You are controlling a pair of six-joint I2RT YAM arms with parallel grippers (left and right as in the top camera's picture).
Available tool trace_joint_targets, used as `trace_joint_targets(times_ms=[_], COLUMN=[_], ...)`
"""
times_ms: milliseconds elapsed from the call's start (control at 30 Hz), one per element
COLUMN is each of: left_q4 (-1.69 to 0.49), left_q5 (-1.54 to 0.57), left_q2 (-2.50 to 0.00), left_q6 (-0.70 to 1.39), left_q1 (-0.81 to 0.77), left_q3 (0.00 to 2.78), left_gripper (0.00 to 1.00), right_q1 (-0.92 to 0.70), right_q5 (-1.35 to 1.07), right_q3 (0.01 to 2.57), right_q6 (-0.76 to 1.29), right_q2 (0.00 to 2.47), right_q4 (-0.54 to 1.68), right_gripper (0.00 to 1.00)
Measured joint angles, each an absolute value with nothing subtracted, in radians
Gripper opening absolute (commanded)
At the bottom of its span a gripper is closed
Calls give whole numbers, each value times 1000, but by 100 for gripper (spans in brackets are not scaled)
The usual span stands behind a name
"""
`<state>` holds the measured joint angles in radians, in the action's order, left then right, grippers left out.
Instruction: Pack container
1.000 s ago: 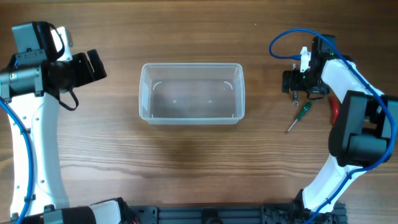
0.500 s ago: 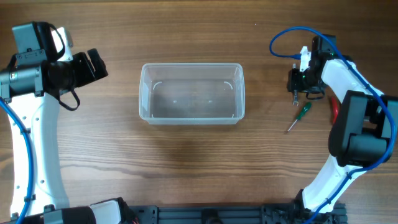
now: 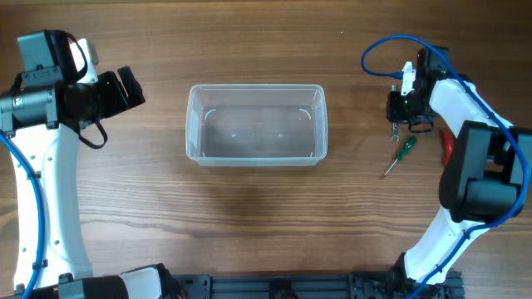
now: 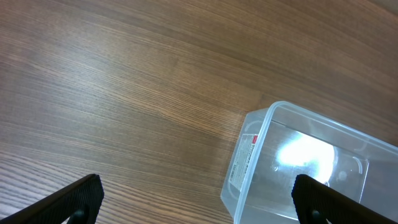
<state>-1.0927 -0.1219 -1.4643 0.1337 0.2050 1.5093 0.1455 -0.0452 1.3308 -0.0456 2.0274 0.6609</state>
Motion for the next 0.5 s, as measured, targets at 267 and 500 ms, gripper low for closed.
trace_joint_targets(times_ms=[267, 500], left_q4=[-1093, -1093], left_q5=[-122, -122], left_q2=[-1464, -1464], left_q6=[134, 134], left_q1=[205, 205], left_q3=[1509, 1509], left_gripper=[100, 100], right_q1=[146, 146], right_q5=[-48, -47], right_q3=[1331, 1331], right_q6=[-46, -46], right_q2=[2027, 2027], right_q4=[661, 661], right_gripper=[4, 4])
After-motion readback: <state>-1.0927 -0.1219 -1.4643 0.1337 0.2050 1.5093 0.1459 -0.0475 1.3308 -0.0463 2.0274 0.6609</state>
